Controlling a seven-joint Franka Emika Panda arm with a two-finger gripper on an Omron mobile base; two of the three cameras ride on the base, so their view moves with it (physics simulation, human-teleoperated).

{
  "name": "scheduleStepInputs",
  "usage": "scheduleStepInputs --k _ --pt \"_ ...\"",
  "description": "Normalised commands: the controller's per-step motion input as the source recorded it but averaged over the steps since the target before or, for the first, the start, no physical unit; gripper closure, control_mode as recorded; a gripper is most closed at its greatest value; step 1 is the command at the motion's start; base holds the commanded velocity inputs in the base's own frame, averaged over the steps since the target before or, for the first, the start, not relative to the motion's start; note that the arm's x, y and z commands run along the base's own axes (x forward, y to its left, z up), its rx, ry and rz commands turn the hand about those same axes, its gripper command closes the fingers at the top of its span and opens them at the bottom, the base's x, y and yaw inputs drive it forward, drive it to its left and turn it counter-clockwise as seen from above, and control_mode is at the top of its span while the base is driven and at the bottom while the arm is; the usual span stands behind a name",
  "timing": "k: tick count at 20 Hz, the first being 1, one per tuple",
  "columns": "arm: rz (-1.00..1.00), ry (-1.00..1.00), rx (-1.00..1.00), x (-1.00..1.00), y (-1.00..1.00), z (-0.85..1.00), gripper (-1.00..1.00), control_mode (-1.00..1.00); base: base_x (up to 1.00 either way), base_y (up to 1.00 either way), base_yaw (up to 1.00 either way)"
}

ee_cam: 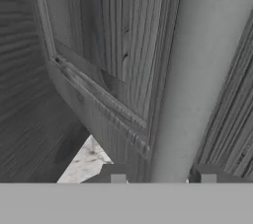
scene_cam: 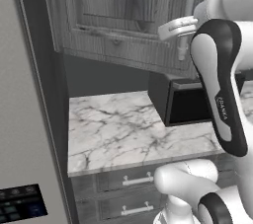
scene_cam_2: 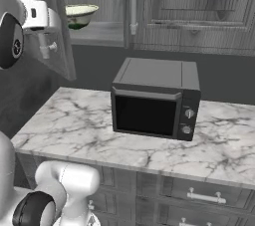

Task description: Move the bowls from the cabinet to the plates on the dining table.

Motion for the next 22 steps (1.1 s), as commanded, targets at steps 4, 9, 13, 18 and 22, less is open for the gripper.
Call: scheduleStepInputs --k 4,9,13,18,22 --pt "0.03 0.00 0.00 -0.42 0.66 -0.42 1.00 -1.00 0.00 0.00 0.00" --pt "0.02 0.00 0.00 -0.32 0.59 -0.32 1.00 -1.00 0.00 0.00 0.00" --pt "0.00 0.00 0.00 -0.15 0.42 -0.20 1.00 -1.00 0.00 0.00 0.00" --pt "0.00 0.00 0.00 -0.02 0.10 -0.03 1.00 -1.00 0.00 0.00 0.00" --pt "0.00 0.00 0.00 0.00 0.00 0.00 -1.00 -1.00 0.00 0.00 0.00"
